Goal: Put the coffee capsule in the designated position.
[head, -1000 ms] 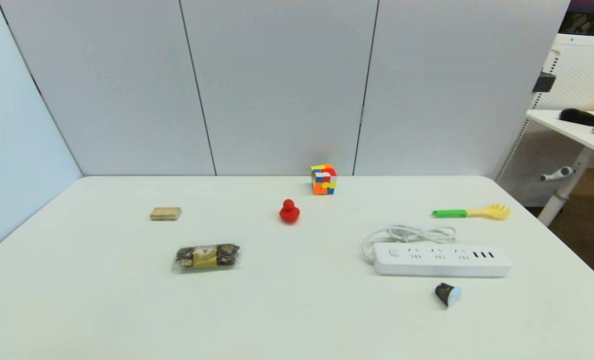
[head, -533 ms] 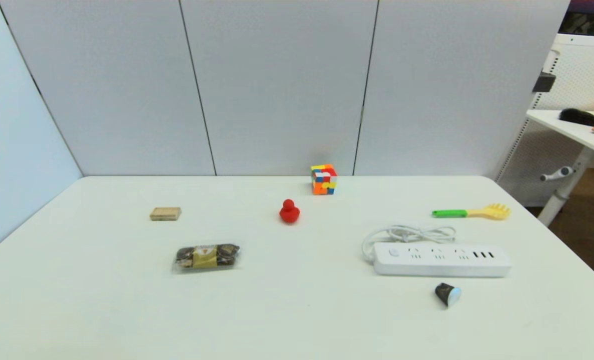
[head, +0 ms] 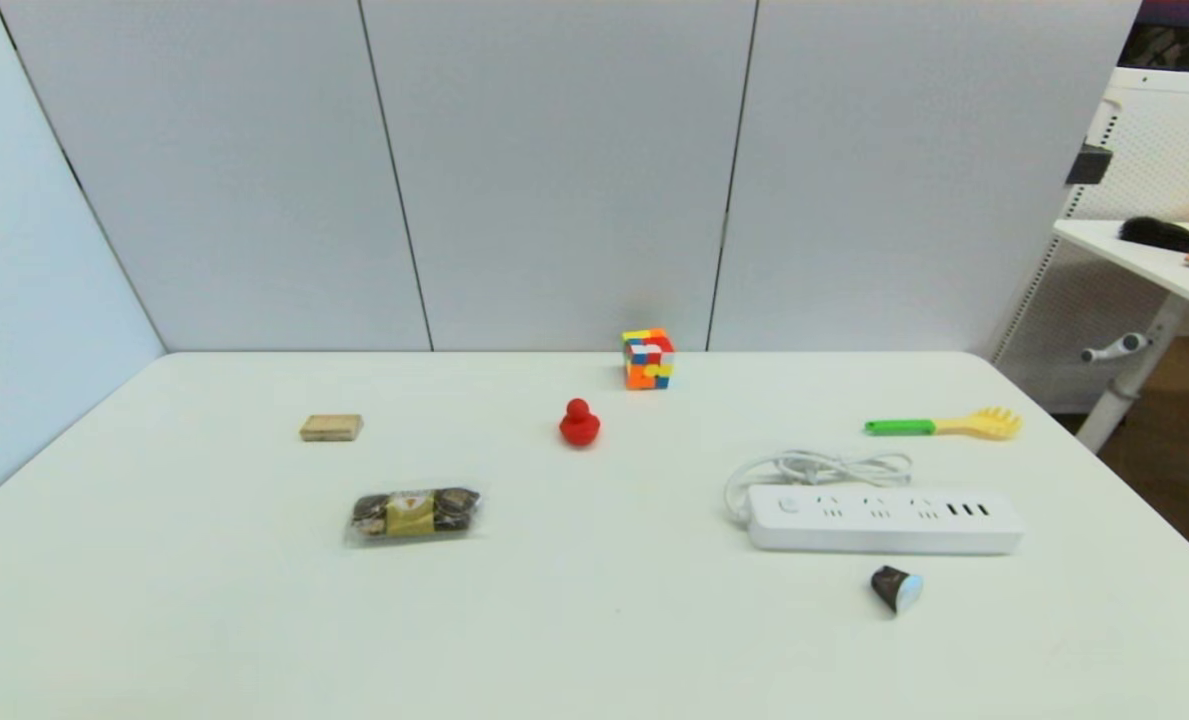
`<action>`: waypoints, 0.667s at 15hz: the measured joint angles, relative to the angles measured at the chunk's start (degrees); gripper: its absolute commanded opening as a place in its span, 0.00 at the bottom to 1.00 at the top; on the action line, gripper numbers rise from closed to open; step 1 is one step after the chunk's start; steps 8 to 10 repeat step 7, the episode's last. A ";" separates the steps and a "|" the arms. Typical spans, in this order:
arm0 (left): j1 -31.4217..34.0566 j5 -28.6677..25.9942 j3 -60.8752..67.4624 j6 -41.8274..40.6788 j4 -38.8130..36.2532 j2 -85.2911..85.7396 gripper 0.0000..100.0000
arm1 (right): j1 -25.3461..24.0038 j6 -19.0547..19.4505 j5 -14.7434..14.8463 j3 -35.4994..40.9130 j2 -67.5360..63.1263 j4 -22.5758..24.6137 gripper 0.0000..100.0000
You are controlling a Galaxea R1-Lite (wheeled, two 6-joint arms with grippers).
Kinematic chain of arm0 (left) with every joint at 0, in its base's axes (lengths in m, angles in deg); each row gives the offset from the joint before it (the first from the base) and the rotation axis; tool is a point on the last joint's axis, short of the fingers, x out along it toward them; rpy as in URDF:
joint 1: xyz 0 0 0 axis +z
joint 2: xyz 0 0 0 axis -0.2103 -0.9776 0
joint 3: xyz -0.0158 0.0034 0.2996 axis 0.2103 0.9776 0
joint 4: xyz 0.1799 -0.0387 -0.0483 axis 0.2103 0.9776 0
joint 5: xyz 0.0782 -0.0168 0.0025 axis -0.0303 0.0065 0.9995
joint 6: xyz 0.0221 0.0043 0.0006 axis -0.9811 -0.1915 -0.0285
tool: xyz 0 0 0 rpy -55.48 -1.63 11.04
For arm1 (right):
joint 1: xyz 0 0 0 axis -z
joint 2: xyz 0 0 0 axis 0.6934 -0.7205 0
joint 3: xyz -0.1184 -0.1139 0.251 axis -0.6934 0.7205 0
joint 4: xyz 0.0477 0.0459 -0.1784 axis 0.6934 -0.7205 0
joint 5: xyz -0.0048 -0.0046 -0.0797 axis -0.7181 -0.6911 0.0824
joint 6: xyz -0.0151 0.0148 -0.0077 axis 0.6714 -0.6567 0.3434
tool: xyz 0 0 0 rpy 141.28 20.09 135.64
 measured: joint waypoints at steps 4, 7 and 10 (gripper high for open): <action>-0.02 0.02 0.00 -0.01 0.00 0.00 1.00 | 0.00 -0.69 0.40 0.00 0.00 -0.05 1.00; -0.02 0.02 0.00 -0.01 0.00 -0.02 1.00 | 0.00 -0.90 0.50 -0.05 0.00 -0.09 1.00; -0.02 0.02 0.00 -0.01 0.00 -0.02 1.00 | 0.00 -0.90 0.50 -0.05 0.00 -0.09 1.00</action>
